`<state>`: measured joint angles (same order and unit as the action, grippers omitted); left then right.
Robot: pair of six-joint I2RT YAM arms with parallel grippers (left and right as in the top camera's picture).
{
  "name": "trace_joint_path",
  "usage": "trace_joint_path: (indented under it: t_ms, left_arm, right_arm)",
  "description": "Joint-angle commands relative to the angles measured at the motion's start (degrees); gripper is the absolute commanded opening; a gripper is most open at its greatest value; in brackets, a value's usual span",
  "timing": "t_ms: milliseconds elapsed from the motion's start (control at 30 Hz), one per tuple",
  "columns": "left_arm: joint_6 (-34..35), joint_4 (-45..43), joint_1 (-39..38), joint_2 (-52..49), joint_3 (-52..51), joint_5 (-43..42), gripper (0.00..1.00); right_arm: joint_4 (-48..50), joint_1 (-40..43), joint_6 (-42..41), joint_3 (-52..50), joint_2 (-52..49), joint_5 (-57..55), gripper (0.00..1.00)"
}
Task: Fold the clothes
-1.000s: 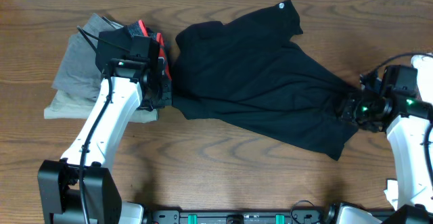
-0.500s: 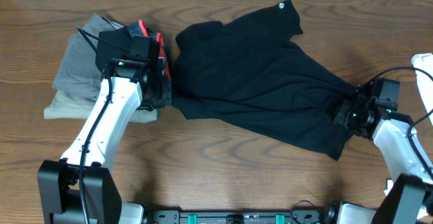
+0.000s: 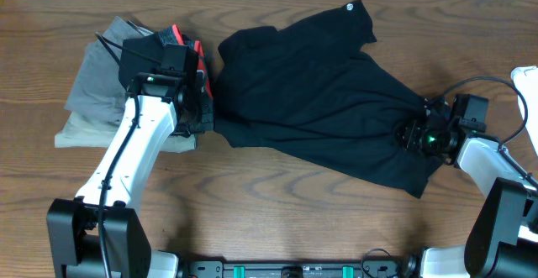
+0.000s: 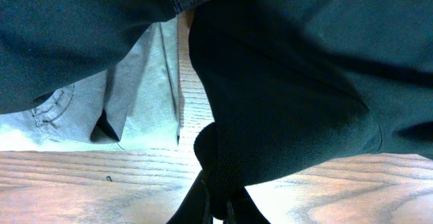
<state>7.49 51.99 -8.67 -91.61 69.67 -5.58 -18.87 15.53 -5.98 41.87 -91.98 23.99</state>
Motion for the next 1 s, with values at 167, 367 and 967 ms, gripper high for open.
trace_joint_path:
  t_ms: [167, 367, 967]
  left_arm:
    - [0.13, -0.22, 0.24, 0.52, 0.00, 0.70, 0.06]
    - [0.13, -0.28, 0.24, 0.52, 0.00, 0.66, 0.06]
    - [0.13, -1.20, 0.24, 0.52, 0.00, 0.61, 0.06]
  right_arm:
    - [2.47, 0.15, 6.49, -0.31, -0.26, 11.02, 0.31]
    - [0.59, 0.22, 6.25, -0.31, -0.26, 8.76, 0.34]
    - [-1.95, 0.22, 12.39, -0.31, -0.26, 13.94, 0.36]
